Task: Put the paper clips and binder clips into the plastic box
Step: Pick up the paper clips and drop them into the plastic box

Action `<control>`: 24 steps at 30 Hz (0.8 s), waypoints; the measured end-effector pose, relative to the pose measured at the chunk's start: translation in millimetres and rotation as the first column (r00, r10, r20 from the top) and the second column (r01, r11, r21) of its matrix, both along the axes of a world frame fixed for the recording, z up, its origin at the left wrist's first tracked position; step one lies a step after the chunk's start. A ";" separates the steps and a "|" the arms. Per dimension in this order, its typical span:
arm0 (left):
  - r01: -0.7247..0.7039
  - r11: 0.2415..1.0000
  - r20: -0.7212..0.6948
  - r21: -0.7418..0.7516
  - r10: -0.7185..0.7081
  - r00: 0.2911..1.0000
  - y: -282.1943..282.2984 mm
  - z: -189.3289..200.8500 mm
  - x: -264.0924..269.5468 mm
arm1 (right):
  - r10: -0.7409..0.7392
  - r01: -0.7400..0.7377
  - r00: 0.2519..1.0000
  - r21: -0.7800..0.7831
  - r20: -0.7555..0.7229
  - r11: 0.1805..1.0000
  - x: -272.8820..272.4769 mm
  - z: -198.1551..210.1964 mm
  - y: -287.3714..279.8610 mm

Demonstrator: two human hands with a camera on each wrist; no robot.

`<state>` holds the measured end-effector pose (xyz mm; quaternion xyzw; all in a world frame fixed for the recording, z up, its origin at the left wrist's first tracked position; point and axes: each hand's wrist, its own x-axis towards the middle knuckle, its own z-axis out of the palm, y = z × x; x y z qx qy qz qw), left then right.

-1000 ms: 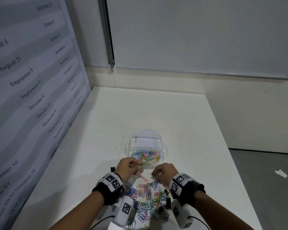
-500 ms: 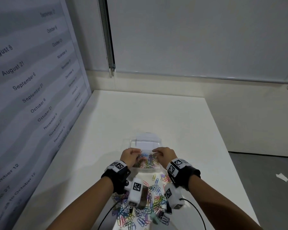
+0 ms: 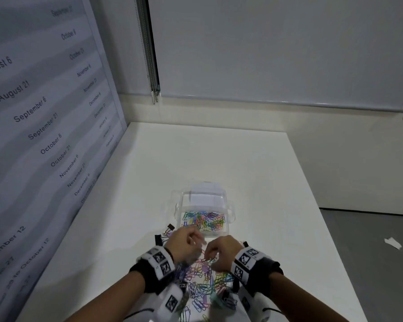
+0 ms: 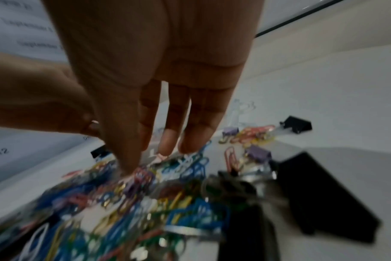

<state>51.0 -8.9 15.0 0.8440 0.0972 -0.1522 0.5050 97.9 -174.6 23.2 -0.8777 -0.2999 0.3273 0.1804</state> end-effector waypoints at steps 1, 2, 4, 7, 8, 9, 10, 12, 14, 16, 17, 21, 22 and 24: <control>0.095 0.991 -0.041 0.091 -0.091 0.995 -2.1 -5.5 -6.8 | 0.011 -0.011 1.000 -0.016 -0.008 1.000 -3.4 -3.6 0.7; 0.185 0.962 -0.076 0.200 -0.173 0.982 -3.9 -9.3 -12.5 | 0.020 -0.020 1.000 -0.019 -0.012 1.000 -6.5 -6.6 1.8; 0.280 0.889 -0.104 0.362 -0.260 0.960 -6.7 -14.4 -21.9 | 0.047 -0.047 0.999 -0.029 -0.006 0.998 -11.0 -12.8 4.6; 0.313 0.835 -0.115 0.452 -0.294 0.949 -13.5 -21.2 -30.0 | 0.077 -0.076 0.996 -0.011 0.039 0.997 -13.4 -21.2 6.7; 0.321 0.818 -0.112 0.477 -0.305 0.946 -15.9 -21.3 -32.0 | 0.068 -0.068 0.996 -0.001 0.054 0.998 -13.9 -23.1 6.6; 0.322 0.808 -0.110 0.493 -0.309 0.945 -18.2 -22.3 -33.0 | 0.055 -0.055 0.997 0.002 0.061 0.998 -14.1 -24.6 6.3; 0.314 0.805 -0.103 0.504 -0.305 0.947 -19.5 -23.6 -33.3 | 0.042 -0.042 0.997 -0.002 0.066 0.999 -14.3 -25.3 5.9; 0.294 0.809 -0.090 0.508 -0.290 0.953 -20.0 -25.7 -33.2 | 0.011 -0.010 0.997 -0.019 0.072 1.000 -14.2 -24.3 4.7; 0.295 0.816 -0.087 0.497 -0.291 0.953 -18.7 -26.7 -33.5 | -0.025 0.026 0.997 -0.013 0.079 1.000 -13.2 -22.9 1.9; 0.303 0.814 -0.080 0.496 -0.305 0.949 -17.9 -28.0 -34.6 | -0.069 0.068 0.995 0.020 0.073 0.998 -11.3 -22.3 -3.0; 0.305 0.810 -0.072 0.501 -0.313 0.947 -18.2 -28.6 -35.3 | -0.090 0.087 0.993 0.040 0.071 0.995 -10.2 -21.6 -6.0; 0.281 0.801 -0.041 0.528 -0.306 0.951 -22.9 -33.5 -36.5 | -0.194 0.183 0.976 0.111 0.098 0.977 -6.2 -20.8 -17.5; 0.268 0.806 -0.035 0.528 -0.295 0.955 -24.7 -33.4 -35.9 | -0.230 0.216 0.968 0.127 0.103 0.968 -5.6 -21.5 -20.3; 0.248 0.815 -0.031 0.524 -0.273 0.962 -28.6 -33.0 -34.2 | -0.283 0.265 0.953 0.148 0.111 0.953 -4.3 -22.1 -26.7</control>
